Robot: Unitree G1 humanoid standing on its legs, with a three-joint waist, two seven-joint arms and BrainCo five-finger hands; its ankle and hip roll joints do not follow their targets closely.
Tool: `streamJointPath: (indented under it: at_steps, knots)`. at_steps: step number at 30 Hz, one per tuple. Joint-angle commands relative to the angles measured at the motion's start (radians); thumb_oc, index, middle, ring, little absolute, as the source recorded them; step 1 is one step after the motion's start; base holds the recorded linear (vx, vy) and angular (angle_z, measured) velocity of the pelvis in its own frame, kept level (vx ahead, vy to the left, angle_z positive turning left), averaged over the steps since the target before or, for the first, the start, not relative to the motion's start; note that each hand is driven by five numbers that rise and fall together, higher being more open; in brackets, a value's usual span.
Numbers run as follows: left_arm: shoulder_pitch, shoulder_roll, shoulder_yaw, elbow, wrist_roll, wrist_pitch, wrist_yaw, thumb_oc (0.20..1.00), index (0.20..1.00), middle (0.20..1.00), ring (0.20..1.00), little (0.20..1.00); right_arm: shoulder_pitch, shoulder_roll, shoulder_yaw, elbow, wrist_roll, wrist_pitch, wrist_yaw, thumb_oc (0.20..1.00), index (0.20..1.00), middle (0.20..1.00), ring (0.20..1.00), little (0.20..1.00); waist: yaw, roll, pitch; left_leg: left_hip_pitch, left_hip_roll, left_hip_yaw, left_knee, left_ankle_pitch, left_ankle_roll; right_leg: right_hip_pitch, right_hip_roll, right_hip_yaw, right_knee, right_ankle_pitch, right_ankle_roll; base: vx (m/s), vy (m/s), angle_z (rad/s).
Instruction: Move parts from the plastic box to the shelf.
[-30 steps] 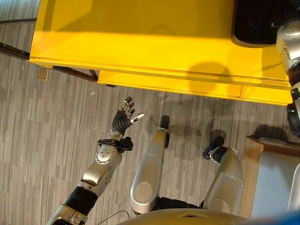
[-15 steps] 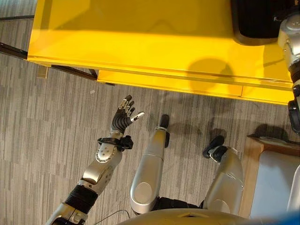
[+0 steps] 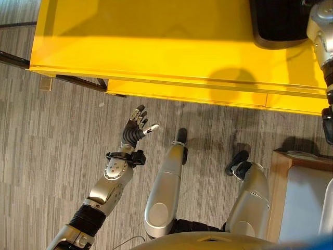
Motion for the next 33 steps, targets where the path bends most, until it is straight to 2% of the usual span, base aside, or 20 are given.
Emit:
streamJointPath:
  at_steps: [1,9,16,27,33]
  knots:
    - [0.019,0.054,0.028,-0.082,-0.005,-0.052,0.01,1.0,1.0,1.0,1.0,1.0,-0.051,-0.066,-0.004,-0.137,-0.076,-0.063,-0.053,1.0,1.0,1.0,1.0,1.0,0.004,-0.025,-0.018,0.006,0.021,0.032,-0.013,-0.026,0.005,0.136,0.053,0.046,0.015,-0.122,0.01,-0.02,-0.006,-0.04]
    - [0.038,0.052,0.039,-0.087,-0.004,-0.042,0.008,1.0,1.0,1.0,1.0,1.0,0.092,-0.02,-0.15,-0.326,-0.131,-0.07,-0.105,1.0,1.0,1.0,1.0,1.0,-0.012,-0.032,-0.018,0.035,0.034,0.038,-0.03,-0.022,0.001,0.158,0.067,0.046,-0.006,-0.118,0.009,-0.02,-0.005,-0.09]
    - [0.056,0.047,0.046,-0.087,-0.002,-0.036,0.012,1.0,1.0,1.0,1.0,1.0,0.198,0.01,-0.236,-0.394,-0.152,-0.078,-0.128,1.0,1.0,1.0,1.0,1.0,-0.024,-0.034,-0.017,0.04,0.039,0.041,-0.031,-0.022,0.0,0.163,0.071,0.049,-0.008,-0.122,0.007,-0.01,-0.007,-0.03]
    - [0.081,0.039,0.051,-0.085,0.013,-0.035,0.017,1.0,1.0,1.0,1.0,1.0,0.348,0.051,-0.313,-0.442,-0.175,-0.078,-0.127,1.0,1.0,1.0,1.0,1.0,-0.039,-0.037,-0.017,0.034,0.047,0.048,-0.026,-0.022,0.0,0.152,0.076,0.057,-0.006,-0.119,0.006,0.0,0.0,0.0]
    - [0.087,0.032,0.049,-0.085,0.023,-0.03,0.021,1.0,1.0,1.0,1.0,1.0,0.432,0.114,-0.324,-0.467,-0.159,-0.09,-0.104,1.0,1.0,1.0,1.0,1.0,-0.044,-0.038,-0.017,0.029,0.051,0.05,-0.025,-0.023,0.002,0.141,0.077,0.06,-0.002,-0.119,0.003,0.0,0.0,0.0]
